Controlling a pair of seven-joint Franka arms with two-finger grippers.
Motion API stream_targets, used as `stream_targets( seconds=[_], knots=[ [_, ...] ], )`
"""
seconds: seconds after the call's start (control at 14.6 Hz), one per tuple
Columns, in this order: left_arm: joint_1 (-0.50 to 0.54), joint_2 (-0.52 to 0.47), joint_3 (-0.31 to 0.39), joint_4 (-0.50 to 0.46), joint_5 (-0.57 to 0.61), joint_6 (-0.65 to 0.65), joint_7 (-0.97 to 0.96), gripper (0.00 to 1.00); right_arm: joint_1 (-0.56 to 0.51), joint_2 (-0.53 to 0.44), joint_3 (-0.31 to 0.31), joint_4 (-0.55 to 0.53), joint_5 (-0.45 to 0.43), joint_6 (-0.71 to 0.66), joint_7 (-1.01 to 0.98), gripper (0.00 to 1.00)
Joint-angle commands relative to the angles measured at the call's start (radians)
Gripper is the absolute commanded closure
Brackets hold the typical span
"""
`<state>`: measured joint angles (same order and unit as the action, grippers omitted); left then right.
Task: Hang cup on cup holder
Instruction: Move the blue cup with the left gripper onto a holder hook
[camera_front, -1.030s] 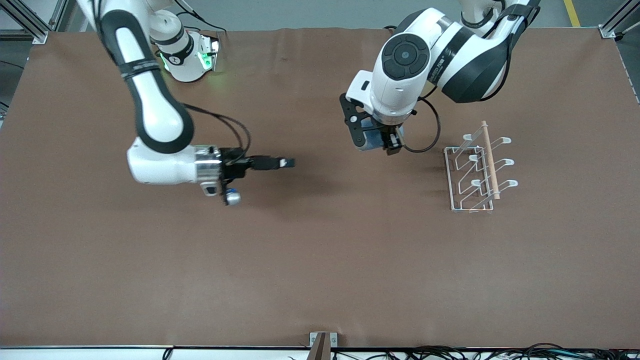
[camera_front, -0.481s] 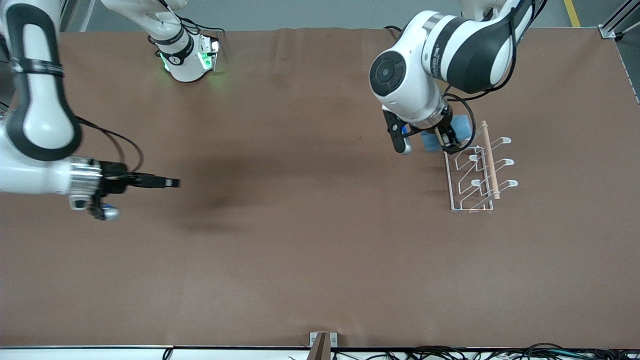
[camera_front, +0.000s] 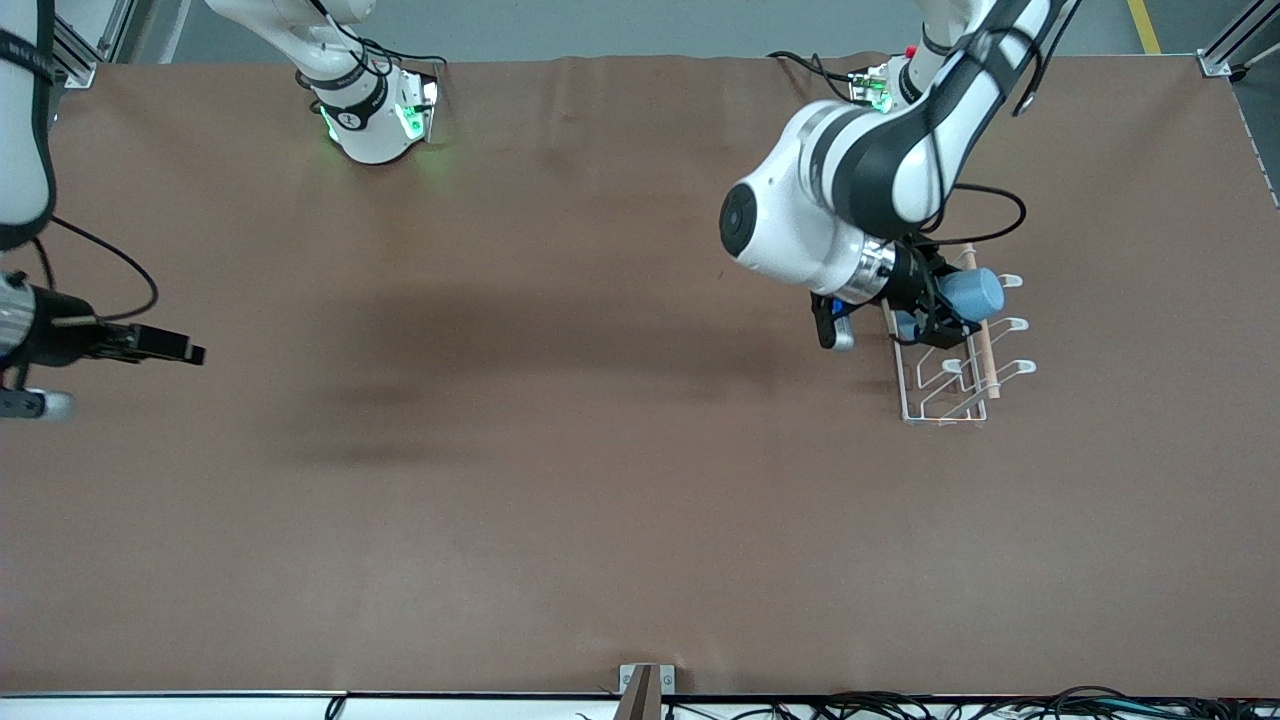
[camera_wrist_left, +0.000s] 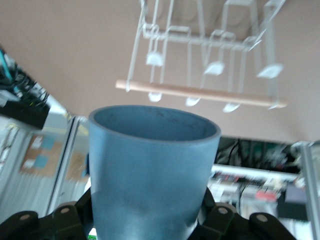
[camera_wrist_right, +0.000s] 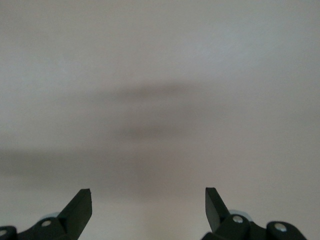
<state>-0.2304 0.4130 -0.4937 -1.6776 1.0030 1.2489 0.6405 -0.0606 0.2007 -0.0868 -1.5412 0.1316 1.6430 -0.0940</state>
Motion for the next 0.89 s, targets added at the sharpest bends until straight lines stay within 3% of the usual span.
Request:
stream_targets(
  seconds=[0.0, 0.34, 0.82],
  knots=[
    [-0.020, 0.085, 0.000, 0.021, 0.155, -0.034, 0.002, 1.00, -0.002, -0.087, 0.009, 0.003, -0.081, -0.015, 0.000, 0.00],
    [-0.030, 0.234, 0.018, 0.026, 0.339, -0.057, -0.042, 1.00, -0.018, -0.187, 0.009, -0.008, -0.061, -0.123, 0.049, 0.00],
    [-0.040, 0.340, 0.046, 0.000, 0.447, -0.180, -0.081, 1.00, -0.025, -0.184, 0.009, 0.036, -0.105, -0.111, 0.066, 0.00]
  ],
)
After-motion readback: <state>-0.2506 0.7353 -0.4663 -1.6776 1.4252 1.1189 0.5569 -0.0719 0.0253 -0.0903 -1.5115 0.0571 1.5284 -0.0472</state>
